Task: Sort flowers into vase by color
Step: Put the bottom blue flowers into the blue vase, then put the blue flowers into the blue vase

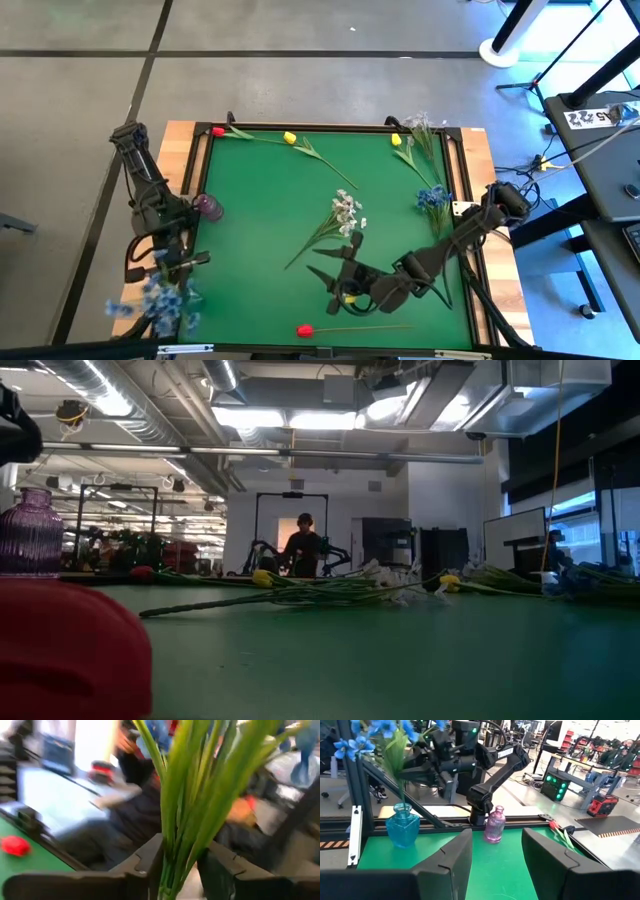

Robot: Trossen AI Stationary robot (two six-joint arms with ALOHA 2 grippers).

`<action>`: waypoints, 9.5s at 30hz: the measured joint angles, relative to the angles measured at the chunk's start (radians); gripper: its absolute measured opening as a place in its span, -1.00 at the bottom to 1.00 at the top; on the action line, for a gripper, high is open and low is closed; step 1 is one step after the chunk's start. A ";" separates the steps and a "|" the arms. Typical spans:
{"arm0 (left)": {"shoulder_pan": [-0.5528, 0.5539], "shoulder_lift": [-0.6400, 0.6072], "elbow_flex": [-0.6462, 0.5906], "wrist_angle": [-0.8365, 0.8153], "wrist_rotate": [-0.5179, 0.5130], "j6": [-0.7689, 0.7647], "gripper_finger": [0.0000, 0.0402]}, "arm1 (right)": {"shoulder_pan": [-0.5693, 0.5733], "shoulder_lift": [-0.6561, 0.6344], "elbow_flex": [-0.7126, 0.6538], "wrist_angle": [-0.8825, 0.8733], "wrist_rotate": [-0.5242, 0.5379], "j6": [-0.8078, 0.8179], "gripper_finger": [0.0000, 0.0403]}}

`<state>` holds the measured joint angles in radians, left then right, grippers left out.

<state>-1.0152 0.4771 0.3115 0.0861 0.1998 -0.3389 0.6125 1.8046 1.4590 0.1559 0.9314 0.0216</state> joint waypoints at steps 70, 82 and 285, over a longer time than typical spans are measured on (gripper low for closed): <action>0.308 0.159 0.451 -0.841 -0.661 -0.046 -0.38 | -0.354 -0.039 -0.001 -1.143 -0.351 0.887 -0.15; 0.452 0.369 0.327 -0.366 -0.683 0.192 -0.38 | -0.638 -0.050 -0.355 -1.561 -0.730 1.084 -0.15; -0.464 0.131 0.251 -0.687 -0.522 -0.845 -0.37 | -0.037 0.078 0.131 -0.082 -0.224 0.025 0.25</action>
<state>-1.4796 0.6083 0.5628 -0.6005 -0.3225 -1.1838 0.5755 1.8824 1.5898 0.0737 0.7074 0.0465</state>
